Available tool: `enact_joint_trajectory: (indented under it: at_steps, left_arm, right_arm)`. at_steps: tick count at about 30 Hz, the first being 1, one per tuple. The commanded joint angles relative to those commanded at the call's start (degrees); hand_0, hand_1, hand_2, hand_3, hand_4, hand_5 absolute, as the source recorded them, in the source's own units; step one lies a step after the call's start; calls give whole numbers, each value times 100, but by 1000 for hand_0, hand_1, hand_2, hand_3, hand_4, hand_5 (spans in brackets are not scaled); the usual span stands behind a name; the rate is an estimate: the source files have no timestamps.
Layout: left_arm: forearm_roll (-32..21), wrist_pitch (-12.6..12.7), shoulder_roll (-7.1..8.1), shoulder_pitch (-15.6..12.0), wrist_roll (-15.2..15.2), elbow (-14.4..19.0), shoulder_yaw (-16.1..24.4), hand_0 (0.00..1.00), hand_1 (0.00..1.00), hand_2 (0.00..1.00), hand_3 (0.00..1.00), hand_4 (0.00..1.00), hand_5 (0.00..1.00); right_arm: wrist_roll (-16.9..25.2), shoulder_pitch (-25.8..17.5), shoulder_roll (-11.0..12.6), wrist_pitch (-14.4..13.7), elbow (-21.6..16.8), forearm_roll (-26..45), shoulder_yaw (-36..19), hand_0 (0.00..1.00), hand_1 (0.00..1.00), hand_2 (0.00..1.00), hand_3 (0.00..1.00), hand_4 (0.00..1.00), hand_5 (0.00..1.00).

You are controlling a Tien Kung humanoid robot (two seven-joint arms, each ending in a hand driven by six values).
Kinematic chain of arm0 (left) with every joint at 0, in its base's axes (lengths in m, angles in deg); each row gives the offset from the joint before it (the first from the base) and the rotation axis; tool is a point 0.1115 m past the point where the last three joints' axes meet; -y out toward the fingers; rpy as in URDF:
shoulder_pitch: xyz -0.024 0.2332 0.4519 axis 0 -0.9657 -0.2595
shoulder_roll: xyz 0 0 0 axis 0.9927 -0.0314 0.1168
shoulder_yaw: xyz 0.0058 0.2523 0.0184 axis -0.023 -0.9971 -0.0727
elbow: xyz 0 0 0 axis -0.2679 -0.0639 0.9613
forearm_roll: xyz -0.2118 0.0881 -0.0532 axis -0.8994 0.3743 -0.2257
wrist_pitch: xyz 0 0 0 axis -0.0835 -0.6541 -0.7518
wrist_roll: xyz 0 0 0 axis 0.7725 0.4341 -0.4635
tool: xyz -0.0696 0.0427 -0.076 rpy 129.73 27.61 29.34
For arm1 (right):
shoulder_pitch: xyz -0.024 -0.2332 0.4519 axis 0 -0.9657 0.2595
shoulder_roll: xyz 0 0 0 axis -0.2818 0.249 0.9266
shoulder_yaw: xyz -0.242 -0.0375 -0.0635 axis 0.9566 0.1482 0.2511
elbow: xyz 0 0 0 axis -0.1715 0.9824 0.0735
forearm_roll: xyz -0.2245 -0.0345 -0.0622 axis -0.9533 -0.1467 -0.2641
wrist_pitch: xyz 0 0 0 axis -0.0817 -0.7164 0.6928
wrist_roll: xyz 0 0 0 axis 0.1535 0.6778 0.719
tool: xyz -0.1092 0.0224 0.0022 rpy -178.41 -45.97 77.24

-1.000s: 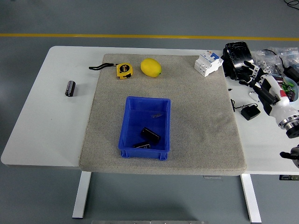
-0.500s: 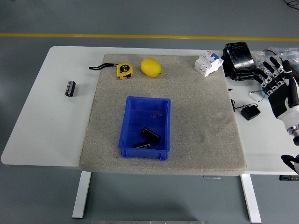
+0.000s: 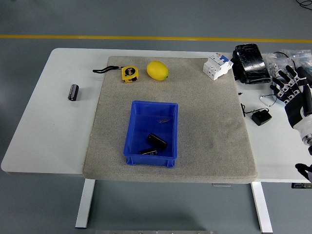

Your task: Pick up the battery,place it into the box

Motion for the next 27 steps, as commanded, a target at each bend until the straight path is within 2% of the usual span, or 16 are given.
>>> enact_joint_trajectory:
  at_steps: [13, 19, 20, 27]
  left_arm:
    - [-44, -7, 17, -3, 4, 0, -85, 650, 656, 727, 702, 650, 735]
    - [-116, -22, 21, -3, 5, 0, -175, 650, 653, 725, 701, 652, 737]
    - [-133, -24, 22, -2, 6, 0, -192, 650, 652, 721, 699, 650, 734]
    - [-180, -35, 24, -7, 15, 0, -246, 650, 651, 720, 700, 648, 732]
  right_arm:
    - [-76, -94, -35, -9, -27, -11, -1, 817, 806, 842, 891, 998, 815]
    - [-179, -104, -39, -163, 12, 91, 32, 816, 802, 839, 878, 998, 819]
    - [-188, -109, -39, -178, 14, 125, 34, 800, 781, 823, 856, 998, 787]
    - [-222, -117, -35, -199, 6, 274, 57, 792, 774, 812, 853, 998, 783]
